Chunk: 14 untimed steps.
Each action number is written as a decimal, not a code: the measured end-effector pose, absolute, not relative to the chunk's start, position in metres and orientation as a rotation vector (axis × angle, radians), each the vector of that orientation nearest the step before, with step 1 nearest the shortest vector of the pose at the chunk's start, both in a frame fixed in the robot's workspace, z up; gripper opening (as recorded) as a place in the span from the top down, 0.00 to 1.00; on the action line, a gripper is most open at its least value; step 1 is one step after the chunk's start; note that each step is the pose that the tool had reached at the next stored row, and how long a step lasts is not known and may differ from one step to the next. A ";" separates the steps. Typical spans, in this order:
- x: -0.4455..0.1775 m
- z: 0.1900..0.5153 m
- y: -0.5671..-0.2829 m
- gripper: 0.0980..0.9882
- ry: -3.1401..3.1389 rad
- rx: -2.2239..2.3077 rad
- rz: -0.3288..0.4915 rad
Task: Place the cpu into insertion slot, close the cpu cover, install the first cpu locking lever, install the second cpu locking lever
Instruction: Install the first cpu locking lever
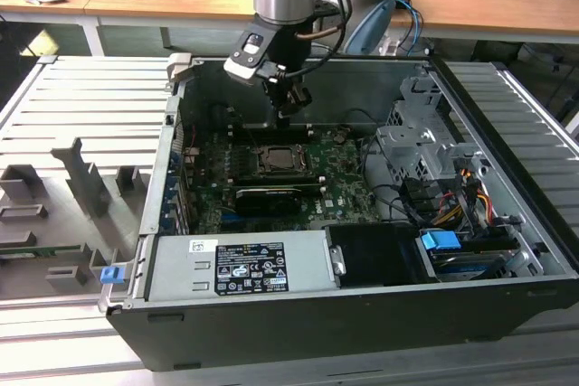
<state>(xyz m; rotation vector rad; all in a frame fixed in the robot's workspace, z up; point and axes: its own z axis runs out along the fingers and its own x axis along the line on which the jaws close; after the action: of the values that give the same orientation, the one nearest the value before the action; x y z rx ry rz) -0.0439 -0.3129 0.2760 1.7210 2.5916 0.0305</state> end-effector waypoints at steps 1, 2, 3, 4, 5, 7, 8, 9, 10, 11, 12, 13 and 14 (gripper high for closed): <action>-0.044 0.276 -0.313 0.99 2.613 1.688 0.031; -0.044 0.276 -0.313 0.99 2.630 1.663 0.031; -0.044 0.276 -0.313 0.99 2.646 1.636 0.032; -0.044 0.276 -0.313 0.99 2.662 1.612 0.032; -0.044 0.276 -0.313 0.99 2.677 1.587 0.033; -0.044 0.276 -0.313 0.99 2.706 1.537 0.034; -0.044 0.276 -0.313 0.99 2.719 1.515 0.034; -0.044 0.276 -0.313 0.99 2.735 1.486 0.034; -0.044 0.276 -0.313 0.99 2.745 1.467 0.034; -0.044 0.275 -0.313 0.99 2.773 1.415 0.035; -0.044 0.275 -0.313 0.99 2.803 1.357 0.036; -0.044 0.275 -0.313 0.99 2.821 1.318 0.037; -0.044 0.275 -0.313 0.99 2.840 1.278 0.037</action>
<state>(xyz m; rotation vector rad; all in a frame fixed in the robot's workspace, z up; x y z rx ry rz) -0.0438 -0.3127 0.2749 1.2783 2.8400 0.0375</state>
